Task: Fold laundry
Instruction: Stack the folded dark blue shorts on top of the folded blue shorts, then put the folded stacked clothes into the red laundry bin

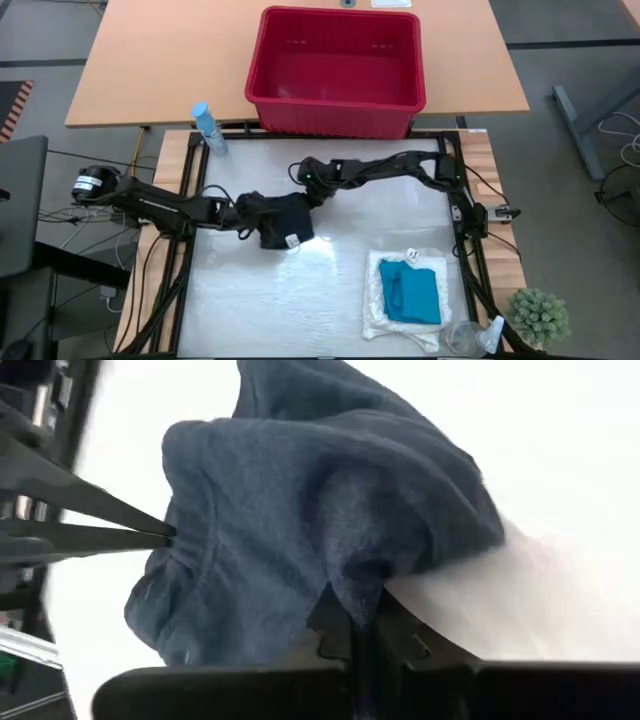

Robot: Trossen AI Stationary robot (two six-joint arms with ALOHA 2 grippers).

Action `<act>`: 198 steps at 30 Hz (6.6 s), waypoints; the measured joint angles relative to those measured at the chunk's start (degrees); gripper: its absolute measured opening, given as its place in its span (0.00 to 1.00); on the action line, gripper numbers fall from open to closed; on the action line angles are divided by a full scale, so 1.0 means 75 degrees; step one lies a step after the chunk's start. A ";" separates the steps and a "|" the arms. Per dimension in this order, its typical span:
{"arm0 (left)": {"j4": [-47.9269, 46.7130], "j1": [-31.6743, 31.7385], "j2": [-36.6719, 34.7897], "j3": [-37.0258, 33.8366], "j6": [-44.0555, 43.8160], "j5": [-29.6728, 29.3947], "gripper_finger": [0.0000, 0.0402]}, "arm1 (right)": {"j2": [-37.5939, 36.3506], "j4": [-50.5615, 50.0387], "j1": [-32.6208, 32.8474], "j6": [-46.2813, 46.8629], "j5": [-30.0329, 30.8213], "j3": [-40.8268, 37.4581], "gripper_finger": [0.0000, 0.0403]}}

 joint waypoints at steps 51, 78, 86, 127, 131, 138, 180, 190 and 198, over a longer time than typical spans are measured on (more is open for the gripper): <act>-0.0553 0.0143 -0.0300 0.1871 0.3007 -0.0517 0.00 | -0.4481 -0.6880 0.6238 0.8635 0.3945 0.0019 0.07; -0.0095 0.0851 -0.0297 0.1871 0.1456 0.0414 0.00 | -0.4478 -1.0204 0.8053 1.0898 0.2001 -0.0049 0.07; 0.0058 0.0851 -0.0283 0.1871 0.1500 0.0409 0.00 | -0.4398 -0.9982 0.8054 1.0436 0.2229 -0.0051 0.20; 0.4061 0.0819 0.1574 0.1874 -0.0673 0.2038 0.09 | -0.4267 -0.8674 0.9311 1.1197 0.5662 -0.1318 0.05; 0.4399 0.0819 0.1720 0.1877 -0.0821 0.2035 0.05 | -0.4268 -0.7543 0.9299 1.1132 0.5716 -0.2069 0.03; 0.4429 0.0819 0.1789 0.1875 -0.0931 0.2102 0.00 | -0.4271 -0.5359 0.9282 1.1120 0.5512 -0.3541 0.04; 0.2112 0.0085 0.4730 0.5669 0.2321 0.3778 0.00 | -0.7796 -0.5404 0.9160 0.7335 0.8054 -0.3117 0.16; 0.0444 -0.0517 0.7220 0.8393 0.3619 0.3412 0.00 | -0.7899 -0.5463 0.9162 0.6425 0.8351 -0.2673 0.16; 0.1422 -0.0678 0.7568 0.8567 0.4007 0.2902 0.00 | -0.7893 -0.5603 0.9291 0.6425 0.8351 -0.2673 0.16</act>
